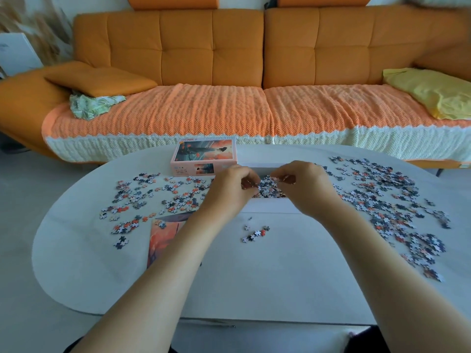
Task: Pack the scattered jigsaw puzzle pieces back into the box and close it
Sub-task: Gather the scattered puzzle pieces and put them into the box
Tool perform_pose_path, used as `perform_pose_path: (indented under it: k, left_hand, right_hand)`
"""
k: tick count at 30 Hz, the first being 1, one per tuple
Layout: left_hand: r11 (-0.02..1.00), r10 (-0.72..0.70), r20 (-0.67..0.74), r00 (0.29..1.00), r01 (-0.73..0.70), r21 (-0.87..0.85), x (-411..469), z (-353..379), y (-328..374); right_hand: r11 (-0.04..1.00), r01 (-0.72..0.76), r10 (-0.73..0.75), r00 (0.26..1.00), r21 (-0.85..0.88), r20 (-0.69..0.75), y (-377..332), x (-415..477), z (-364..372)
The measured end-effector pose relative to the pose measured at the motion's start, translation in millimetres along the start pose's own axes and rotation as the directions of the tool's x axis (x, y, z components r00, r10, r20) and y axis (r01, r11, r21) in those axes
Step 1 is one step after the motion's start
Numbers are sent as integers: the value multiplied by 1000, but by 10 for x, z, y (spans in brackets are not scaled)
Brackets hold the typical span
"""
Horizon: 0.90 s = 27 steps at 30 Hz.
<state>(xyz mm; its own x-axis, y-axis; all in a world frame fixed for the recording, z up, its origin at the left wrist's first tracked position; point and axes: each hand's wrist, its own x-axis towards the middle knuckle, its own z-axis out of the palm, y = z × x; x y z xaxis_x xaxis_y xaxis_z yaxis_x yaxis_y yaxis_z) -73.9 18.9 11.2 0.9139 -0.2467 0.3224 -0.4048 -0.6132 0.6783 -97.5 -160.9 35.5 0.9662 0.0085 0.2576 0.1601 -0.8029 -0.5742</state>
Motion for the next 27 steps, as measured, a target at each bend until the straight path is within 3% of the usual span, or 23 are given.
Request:
perform_pose_path:
  k: [4, 8, 11, 14, 17, 24, 27]
  left_hand:
    - [956, 137, 72, 988, -151, 251, 59, 66, -55]
    - [942, 236, -8, 972, -227, 249, -23, -26, -60]
    - [955, 212, 65, 975, -221, 200, -201, -123, -66]
    - [955, 123, 278, 953, -190, 229, -394, -131, -129]
    - [926, 92, 391, 916, -223, 304, -488, -80, -213]
    - [948, 63, 367, 928, -171, 269, -515, -92, -201]
    - [941, 39, 375, 926, -160, 297, -505, -98, -217]
  right_hand:
    - [999, -5, 9, 994, -37, 110, 49, -8, 35]
    - [989, 147, -146, 987, -16, 64, 13, -60, 10]
    - [978, 193, -158, 937, -84, 311, -39, -165, 32]
    - [941, 226, -78, 868, -251, 490, -47, -245, 163]
    - [951, 169, -16, 864, -258, 503, -54, -269, 245]
    - [979, 96, -10, 905, -182, 425, -21, -320, 221]
    - [985, 103, -28, 884, -136, 466, -56, -342, 234]
